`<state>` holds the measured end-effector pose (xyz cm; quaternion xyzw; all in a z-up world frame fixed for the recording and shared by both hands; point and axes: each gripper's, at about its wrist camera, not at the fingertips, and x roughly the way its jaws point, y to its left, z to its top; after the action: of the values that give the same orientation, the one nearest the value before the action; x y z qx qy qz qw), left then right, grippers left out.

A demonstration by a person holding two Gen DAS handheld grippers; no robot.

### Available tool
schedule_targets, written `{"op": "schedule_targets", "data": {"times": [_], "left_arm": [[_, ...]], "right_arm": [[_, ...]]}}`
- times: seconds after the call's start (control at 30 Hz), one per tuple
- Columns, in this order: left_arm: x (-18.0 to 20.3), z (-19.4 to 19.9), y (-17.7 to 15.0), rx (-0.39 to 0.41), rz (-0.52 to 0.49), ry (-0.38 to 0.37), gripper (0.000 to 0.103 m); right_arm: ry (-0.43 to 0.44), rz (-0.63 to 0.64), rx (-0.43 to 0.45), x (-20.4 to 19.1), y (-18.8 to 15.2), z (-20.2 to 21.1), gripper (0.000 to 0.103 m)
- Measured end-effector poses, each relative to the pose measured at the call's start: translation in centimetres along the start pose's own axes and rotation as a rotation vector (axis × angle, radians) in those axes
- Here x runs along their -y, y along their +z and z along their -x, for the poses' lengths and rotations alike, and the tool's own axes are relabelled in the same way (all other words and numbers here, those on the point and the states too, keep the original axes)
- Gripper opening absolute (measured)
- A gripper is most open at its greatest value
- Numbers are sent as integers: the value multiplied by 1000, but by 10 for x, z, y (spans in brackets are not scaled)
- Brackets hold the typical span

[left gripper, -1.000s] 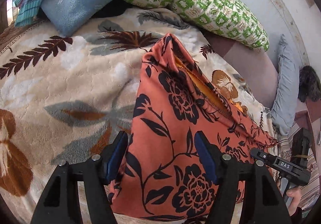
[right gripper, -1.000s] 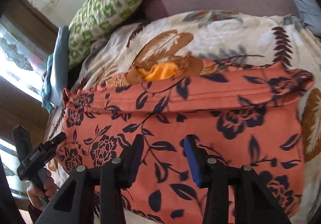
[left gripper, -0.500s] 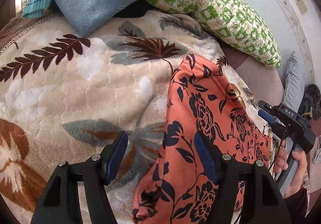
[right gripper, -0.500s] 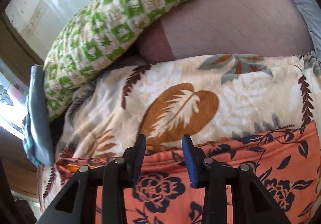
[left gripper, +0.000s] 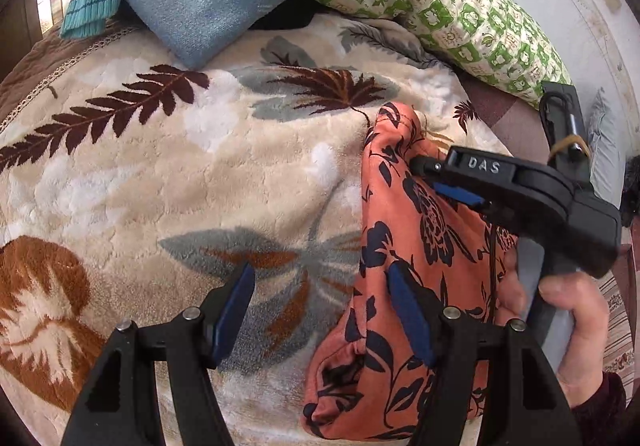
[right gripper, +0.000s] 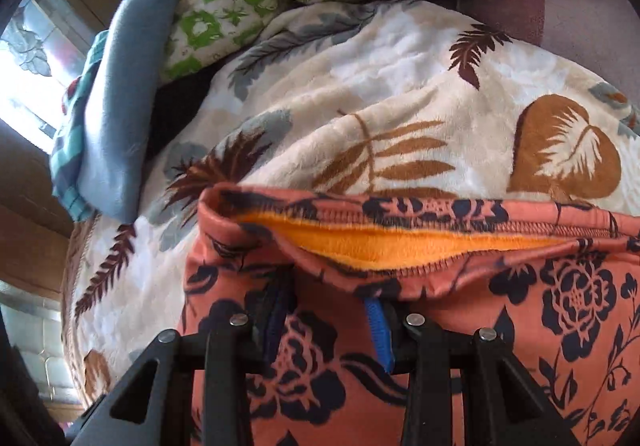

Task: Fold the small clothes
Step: 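Lower the folded hem onto the blouse and smooth it with the right gripper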

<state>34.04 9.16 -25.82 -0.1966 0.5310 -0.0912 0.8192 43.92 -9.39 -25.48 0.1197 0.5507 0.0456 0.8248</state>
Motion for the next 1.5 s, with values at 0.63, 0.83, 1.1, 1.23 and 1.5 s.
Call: {"op": "schedule_targets", "data": {"times": [0.63, 0.83, 1.1, 1.23, 1.5], "left_arm": [[34, -7, -18, 29, -164, 52, 70], [28, -18, -11, 11, -141, 48, 75], [30, -20, -1, 27, -142, 52, 77], [35, 2, -2, 93, -179, 28, 77], [30, 2, -12, 64, -192, 74, 77]], "right_arm": [[-211, -342, 163, 269, -53, 161, 32], [-240, -487, 115, 346, -51, 125, 31], [-266, -409, 167, 339, -45, 132, 33], [-217, -370, 232, 328, -75, 182, 33], [-177, -278, 177, 288, -160, 226, 33]]}}
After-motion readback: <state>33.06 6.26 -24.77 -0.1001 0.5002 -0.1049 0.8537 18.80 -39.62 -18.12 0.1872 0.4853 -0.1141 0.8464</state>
